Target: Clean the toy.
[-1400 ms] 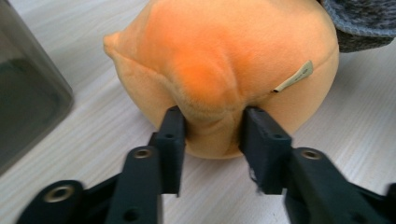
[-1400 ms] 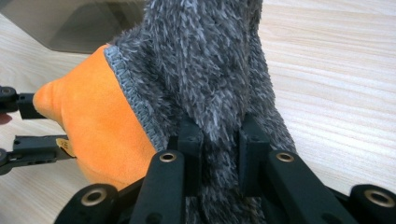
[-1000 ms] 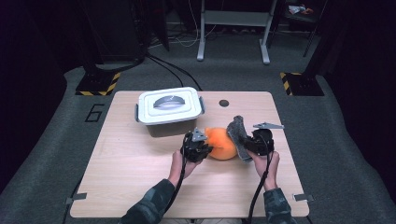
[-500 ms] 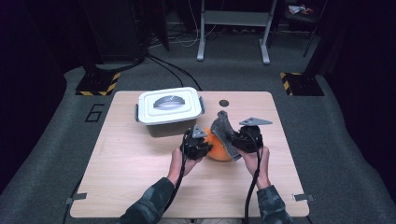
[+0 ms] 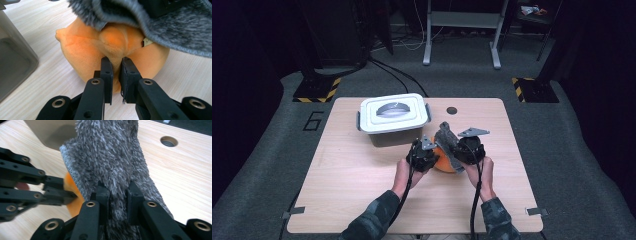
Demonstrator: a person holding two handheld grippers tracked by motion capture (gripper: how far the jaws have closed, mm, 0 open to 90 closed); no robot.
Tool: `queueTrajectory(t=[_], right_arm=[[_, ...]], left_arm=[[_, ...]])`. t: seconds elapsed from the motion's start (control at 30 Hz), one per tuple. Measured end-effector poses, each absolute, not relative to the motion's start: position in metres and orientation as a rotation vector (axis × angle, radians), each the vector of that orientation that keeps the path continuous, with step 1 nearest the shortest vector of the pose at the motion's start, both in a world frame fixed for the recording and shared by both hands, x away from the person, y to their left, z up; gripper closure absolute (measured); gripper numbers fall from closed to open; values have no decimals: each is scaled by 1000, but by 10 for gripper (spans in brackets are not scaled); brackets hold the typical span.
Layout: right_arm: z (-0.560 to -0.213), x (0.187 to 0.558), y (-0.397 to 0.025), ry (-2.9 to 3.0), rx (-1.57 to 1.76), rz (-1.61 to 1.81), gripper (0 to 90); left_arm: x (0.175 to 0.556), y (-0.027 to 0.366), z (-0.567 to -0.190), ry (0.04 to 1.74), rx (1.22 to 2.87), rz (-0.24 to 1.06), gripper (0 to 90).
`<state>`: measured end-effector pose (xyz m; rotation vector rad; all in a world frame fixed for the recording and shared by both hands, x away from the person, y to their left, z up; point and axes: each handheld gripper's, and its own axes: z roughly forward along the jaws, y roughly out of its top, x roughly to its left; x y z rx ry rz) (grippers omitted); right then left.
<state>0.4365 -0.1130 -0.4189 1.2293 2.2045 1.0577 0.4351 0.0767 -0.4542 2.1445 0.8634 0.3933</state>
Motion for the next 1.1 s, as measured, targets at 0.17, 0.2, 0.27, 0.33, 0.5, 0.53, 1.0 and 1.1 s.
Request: queueTrajectory(t=[0.17,0.2,0.27,0.33,0.5,0.53,1.0,1.1], right_arm=[[-424,437,-124,2187,1259,1038,763],[-426,437,-127,2181,1280,1039,763],[-428,438,-133,2176,1299,1037,763],[-431,438,-138,2158,1321,1011,763],[-441,440,-152,2139,1399,981,763],[-443,441,-155,2143,1392,976,763],[-484,456,-174,2165,1580,883,761],[-494,458,-174,2185,1620,875,759]], left_arm=[[437,79,-456,875,2143,381,815],[437,80,-457,873,2139,379,815],[437,80,-457,875,2136,379,815],[438,81,-458,882,2131,375,814],[438,82,-459,882,2126,372,812],[438,82,-459,885,2123,372,812],[438,82,-459,890,2125,367,811],[438,82,-459,889,2124,368,811]])
